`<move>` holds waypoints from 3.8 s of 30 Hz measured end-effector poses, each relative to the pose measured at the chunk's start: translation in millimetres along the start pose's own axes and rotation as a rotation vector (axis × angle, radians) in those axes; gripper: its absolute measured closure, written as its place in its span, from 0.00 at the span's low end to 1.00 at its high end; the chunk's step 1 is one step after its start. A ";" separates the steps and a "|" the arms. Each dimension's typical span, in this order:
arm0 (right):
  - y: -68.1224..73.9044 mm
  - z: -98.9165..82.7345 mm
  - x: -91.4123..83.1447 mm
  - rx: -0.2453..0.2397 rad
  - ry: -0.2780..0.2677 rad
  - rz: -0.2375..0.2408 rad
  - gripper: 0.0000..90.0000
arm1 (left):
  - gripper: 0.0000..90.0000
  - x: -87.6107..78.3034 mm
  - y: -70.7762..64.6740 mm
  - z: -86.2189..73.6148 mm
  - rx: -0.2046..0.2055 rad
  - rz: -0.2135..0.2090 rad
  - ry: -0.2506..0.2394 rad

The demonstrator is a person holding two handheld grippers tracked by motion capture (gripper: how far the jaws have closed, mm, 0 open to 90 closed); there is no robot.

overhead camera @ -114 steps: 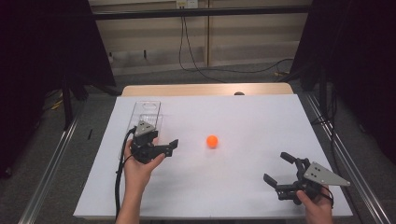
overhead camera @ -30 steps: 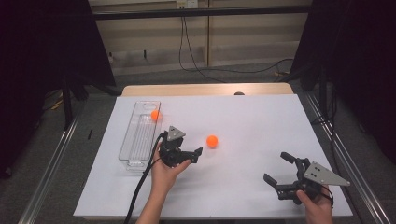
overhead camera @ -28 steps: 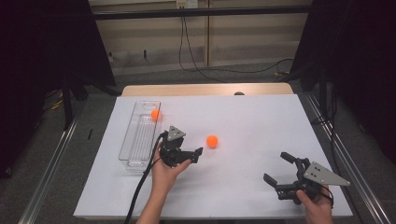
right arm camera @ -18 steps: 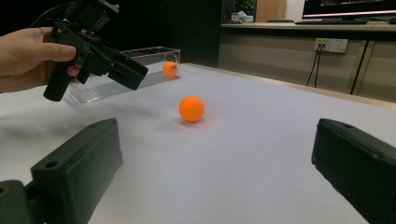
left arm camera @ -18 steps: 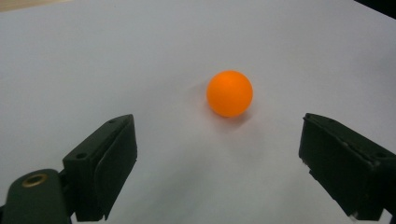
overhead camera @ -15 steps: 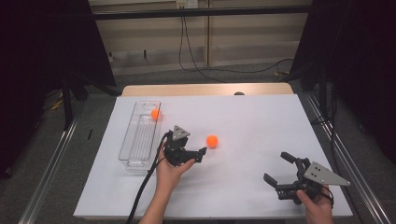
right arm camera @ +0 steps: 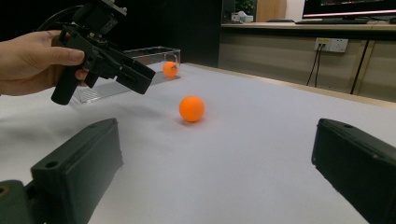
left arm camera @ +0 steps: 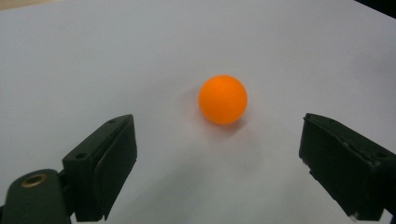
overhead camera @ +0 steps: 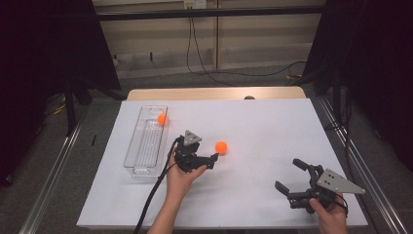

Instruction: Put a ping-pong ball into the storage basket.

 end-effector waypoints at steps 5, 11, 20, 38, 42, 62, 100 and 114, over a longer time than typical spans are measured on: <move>0.0 0.1 -0.1 0.000 -0.001 0.001 0.01 | 0.13 3.7 -2.0 1.0 0.002 -0.002 0.002; 0.0 0.0 0.0 0.001 0.000 0.001 0.01 | 0.13 8.8 -4.0 1.8 0.009 -0.007 0.009; -0.1 0.0 -0.1 0.001 0.000 0.001 0.01 | 0.12 14.3 -5.1 2.0 0.007 -0.011 0.012; -0.1 0.3 -0.5 0.004 -0.002 0.000 0.01 | 0.12 26.0 -4.7 1.4 0.000 -0.012 0.022; 0.0 0.3 -0.6 0.004 -0.002 0.001 0.01 | 0.12 28.0 -5.4 2.0 0.000 -0.012 0.022; -0.2 0.4 -0.9 0.005 -0.002 0.001 0.01 | 0.12 36.7 -5.3 0.6 -0.002 -0.007 0.027; -0.4 0.6 -1.3 0.004 -0.005 0.002 0.01 | 0.13 54.7 -6.5 0.9 0.004 -0.001 0.041; -0.9 0.6 -1.4 0.002 -0.004 0.001 0.01 | 0.21 60.3 -8.1 2.3 0.018 -0.014 0.042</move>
Point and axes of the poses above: each handheld gripper's, and its own axes: x roughly forward along the jaws, z roughly out of its top, y roughly to its left, the point moved 6 cm from there along x, roughly forward along the jaws, and after that the axes turned 2 degrees about x, right-handed, at the moved point
